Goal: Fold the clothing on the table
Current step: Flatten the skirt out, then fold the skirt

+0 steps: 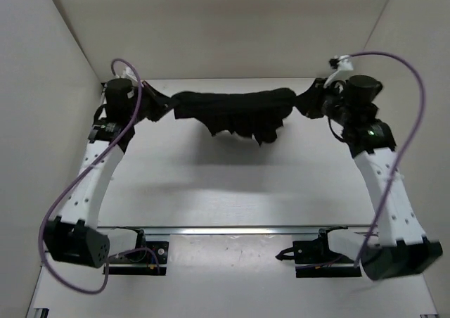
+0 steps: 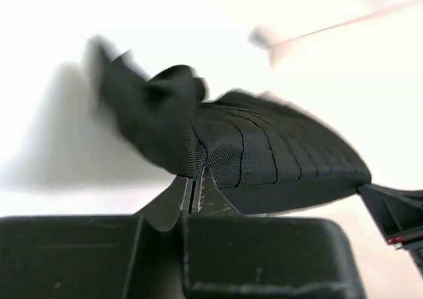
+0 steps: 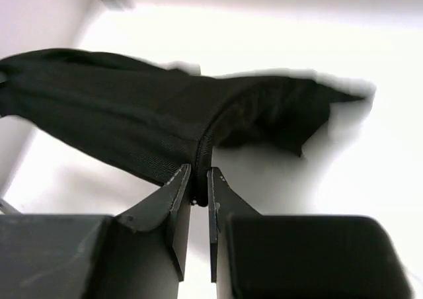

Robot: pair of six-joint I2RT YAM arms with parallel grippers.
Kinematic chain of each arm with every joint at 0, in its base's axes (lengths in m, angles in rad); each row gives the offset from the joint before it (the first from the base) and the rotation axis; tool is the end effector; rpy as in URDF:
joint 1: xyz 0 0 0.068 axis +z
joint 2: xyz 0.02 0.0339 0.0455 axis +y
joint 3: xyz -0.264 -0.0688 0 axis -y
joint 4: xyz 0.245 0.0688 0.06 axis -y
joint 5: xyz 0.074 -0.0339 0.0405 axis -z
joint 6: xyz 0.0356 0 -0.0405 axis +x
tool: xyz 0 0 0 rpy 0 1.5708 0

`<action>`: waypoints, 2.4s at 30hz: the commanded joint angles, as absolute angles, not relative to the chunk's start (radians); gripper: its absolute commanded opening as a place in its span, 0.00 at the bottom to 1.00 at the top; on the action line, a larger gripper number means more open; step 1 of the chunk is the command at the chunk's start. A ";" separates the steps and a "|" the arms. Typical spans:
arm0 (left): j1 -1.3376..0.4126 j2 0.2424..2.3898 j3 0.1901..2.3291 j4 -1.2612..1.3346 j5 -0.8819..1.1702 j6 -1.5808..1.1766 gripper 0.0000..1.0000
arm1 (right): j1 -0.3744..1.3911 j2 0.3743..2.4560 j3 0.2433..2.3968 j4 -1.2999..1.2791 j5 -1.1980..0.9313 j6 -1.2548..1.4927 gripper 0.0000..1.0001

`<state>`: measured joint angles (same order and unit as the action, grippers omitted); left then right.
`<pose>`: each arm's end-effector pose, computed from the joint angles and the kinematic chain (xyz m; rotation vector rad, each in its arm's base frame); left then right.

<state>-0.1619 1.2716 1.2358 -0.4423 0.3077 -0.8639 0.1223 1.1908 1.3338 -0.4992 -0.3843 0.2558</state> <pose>0.2795 -0.0566 0.3673 -0.5496 2.0914 -0.9333 0.2528 0.0445 0.4157 -0.1318 1.9451 0.6215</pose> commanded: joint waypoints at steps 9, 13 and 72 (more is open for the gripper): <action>-0.144 1.190 1.445 -0.566 0.285 -0.900 0.00 | 0.120 1.101 1.568 -0.555 -0.362 0.282 0.00; -0.138 1.325 1.491 -0.490 0.362 -0.949 0.00 | 0.136 1.253 1.572 -0.482 -0.445 0.297 0.00; -0.540 1.039 0.380 -0.449 0.276 -0.947 0.00 | 0.408 1.076 0.626 -0.744 -0.256 0.512 0.00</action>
<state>-0.5751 1.1339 0.3691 -0.3405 0.3138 -0.9821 0.3790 1.1393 0.5671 -0.6655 -0.2451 0.4854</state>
